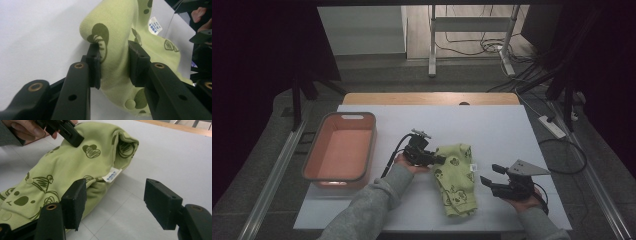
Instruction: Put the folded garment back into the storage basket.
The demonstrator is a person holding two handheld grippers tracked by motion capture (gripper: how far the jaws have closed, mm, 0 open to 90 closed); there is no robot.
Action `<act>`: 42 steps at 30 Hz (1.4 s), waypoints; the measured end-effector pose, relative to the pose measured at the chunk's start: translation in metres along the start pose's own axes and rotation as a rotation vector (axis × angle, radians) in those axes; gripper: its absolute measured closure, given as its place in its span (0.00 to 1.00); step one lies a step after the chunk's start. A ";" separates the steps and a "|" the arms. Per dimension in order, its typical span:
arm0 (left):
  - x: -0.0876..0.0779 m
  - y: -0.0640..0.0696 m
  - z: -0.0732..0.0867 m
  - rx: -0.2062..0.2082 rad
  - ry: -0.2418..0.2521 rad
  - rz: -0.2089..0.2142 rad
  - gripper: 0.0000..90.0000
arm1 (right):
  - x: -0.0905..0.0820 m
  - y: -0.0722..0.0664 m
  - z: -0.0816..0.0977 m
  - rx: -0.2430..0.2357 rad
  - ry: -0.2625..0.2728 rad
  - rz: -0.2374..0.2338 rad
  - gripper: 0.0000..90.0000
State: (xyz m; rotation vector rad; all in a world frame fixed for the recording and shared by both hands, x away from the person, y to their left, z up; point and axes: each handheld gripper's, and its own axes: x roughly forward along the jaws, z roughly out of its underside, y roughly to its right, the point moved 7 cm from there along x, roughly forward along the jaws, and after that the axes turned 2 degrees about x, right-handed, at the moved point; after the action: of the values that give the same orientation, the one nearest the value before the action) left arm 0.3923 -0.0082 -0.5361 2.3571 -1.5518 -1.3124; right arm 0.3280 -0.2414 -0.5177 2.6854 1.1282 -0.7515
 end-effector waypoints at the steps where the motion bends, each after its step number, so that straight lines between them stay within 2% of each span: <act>1: 0.000 0.000 0.000 0.000 0.000 0.000 0.74 | 0.000 0.000 0.000 0.000 0.000 0.000 0.39; 16: -0.024 0.002 -0.010 0.006 0.064 0.011 0.75 | -0.002 0.002 -0.003 0.003 0.028 0.017 0.39; 42: -0.046 0.004 -0.016 0.016 0.115 0.025 0.75 | -0.004 0.004 -0.005 0.007 0.051 0.038 0.39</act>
State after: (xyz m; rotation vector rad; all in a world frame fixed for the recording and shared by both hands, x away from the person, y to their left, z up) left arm 0.3931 0.0186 -0.4950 2.3681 -1.5591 -1.1418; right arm 0.3301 -0.2457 -0.5118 2.7384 1.0843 -0.6860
